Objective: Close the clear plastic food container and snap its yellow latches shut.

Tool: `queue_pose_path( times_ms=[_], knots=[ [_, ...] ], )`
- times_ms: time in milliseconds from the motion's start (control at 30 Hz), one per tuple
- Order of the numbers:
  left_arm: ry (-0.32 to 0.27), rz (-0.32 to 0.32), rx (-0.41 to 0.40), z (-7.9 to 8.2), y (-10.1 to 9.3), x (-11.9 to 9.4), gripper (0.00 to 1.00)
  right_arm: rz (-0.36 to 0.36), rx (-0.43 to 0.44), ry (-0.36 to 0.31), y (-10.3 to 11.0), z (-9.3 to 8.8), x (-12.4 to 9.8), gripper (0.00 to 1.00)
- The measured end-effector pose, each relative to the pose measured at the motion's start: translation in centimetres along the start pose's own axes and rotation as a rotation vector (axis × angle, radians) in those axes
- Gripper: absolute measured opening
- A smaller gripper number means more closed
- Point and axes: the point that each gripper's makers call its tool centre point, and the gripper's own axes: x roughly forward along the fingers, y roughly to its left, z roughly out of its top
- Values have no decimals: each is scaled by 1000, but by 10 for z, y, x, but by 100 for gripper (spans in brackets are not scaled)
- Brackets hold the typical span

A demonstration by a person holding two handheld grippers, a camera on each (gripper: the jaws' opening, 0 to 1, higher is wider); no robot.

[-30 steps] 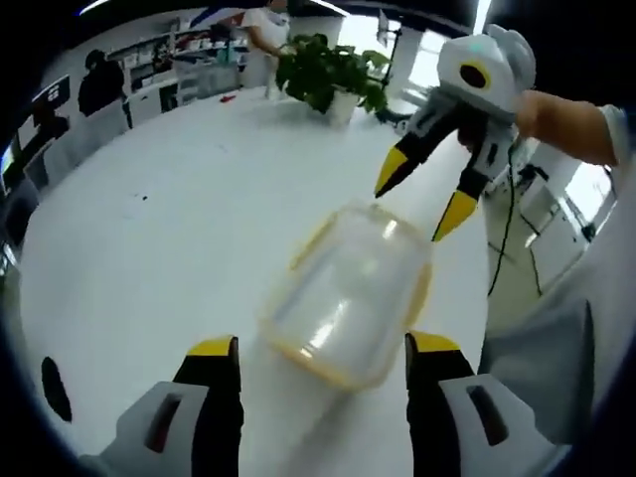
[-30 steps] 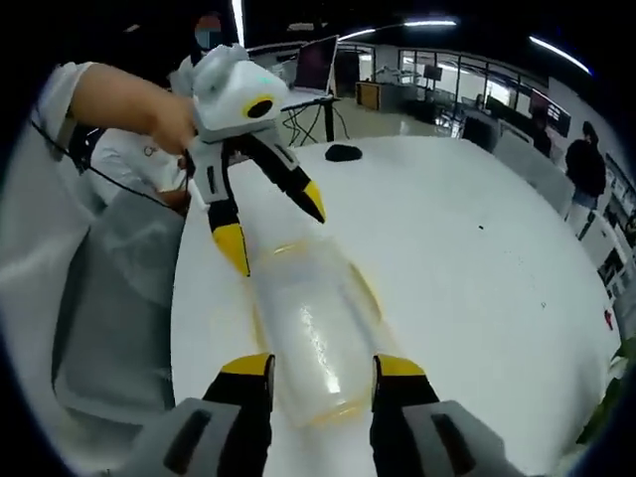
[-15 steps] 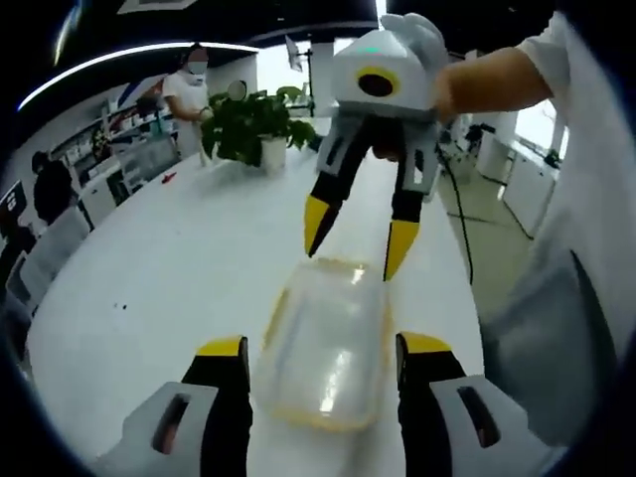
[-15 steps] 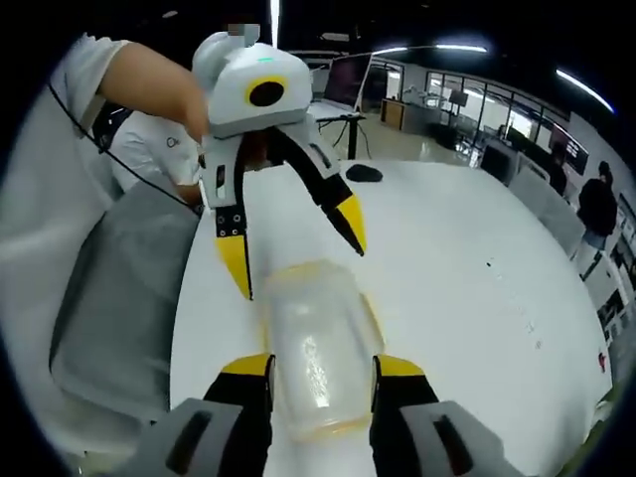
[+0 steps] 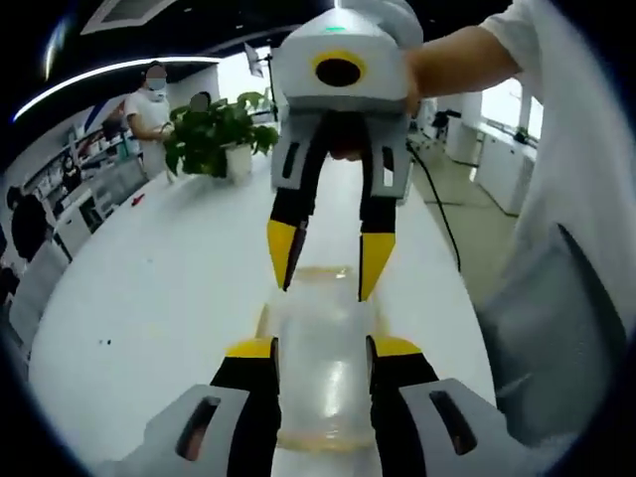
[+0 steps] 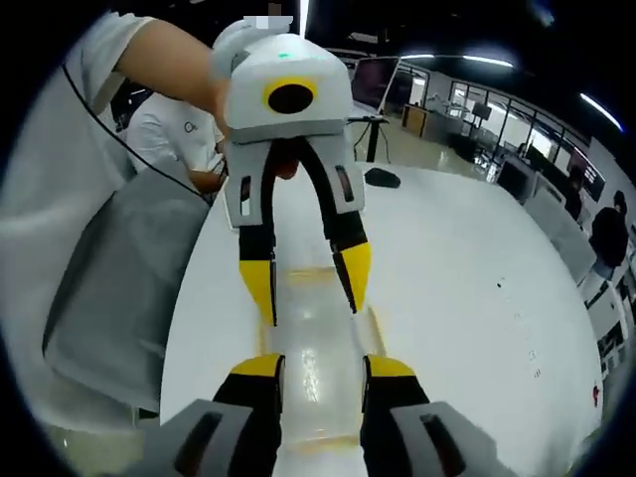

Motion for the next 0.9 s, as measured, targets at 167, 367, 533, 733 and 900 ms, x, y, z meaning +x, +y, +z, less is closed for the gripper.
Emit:
queue_pose_path(
  times_ms=[167,367,533,733,900],
  knots=[
    [15,-13,-4,-4,-1,9,26,11,11,5,-6,0,8,29],
    [16,-19,-6,-4,-2,13,25,31,-8,16,-7,-2,16,26],
    [25,-34,-21,-8,-5,17,27,39,-1,33,-11,-7,22,28],
    [40,-37,4,-12,-9,19,28,54,-4,38,-13,-6,28,28],
    [53,-35,19,-15,-14,21,35,54,-17,53,-15,-7,33,33]
  ],
)
